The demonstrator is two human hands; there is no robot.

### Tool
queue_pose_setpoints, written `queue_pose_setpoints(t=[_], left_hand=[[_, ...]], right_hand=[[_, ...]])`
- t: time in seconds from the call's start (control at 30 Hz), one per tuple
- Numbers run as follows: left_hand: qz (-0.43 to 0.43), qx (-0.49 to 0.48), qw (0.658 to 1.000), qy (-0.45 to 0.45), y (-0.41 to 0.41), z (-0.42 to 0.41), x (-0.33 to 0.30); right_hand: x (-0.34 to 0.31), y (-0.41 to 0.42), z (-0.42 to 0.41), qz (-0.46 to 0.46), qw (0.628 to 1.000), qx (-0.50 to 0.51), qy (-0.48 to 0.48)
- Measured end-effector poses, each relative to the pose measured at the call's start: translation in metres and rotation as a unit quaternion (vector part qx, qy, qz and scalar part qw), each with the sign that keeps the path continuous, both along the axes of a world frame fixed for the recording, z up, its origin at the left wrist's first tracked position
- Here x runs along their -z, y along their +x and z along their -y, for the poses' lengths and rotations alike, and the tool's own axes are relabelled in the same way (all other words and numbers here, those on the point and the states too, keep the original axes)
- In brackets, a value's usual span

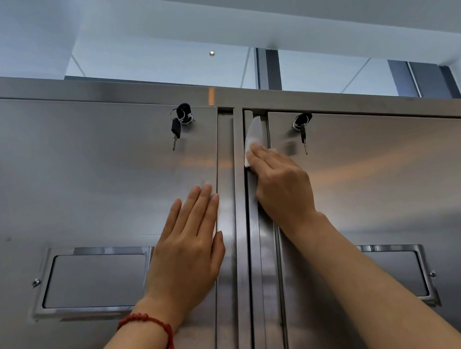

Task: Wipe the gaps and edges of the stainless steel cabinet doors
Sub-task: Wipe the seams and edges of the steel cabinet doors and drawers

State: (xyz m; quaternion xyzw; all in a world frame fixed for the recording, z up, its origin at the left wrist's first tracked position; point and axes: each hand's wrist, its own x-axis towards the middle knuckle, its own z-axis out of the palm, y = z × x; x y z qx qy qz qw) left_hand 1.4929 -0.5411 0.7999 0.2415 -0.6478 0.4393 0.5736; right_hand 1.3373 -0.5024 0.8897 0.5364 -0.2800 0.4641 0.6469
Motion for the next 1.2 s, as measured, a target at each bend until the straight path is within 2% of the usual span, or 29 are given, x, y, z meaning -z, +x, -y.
queue_pose_setpoints(t=[0.53, 1.2], left_hand=[[0.0, 0.001, 1.0, -0.002, 0.0, 0.002, 0.001], [0.0, 0.006, 1.0, -0.004, 0.0, 0.004, 0.001]], right_hand=[[-0.014, -0.006, -0.001, -0.04, 0.999, 0.021, -0.026], [-0.014, -0.006, 0.006, -0.024, 0.999, 0.0, -0.032]])
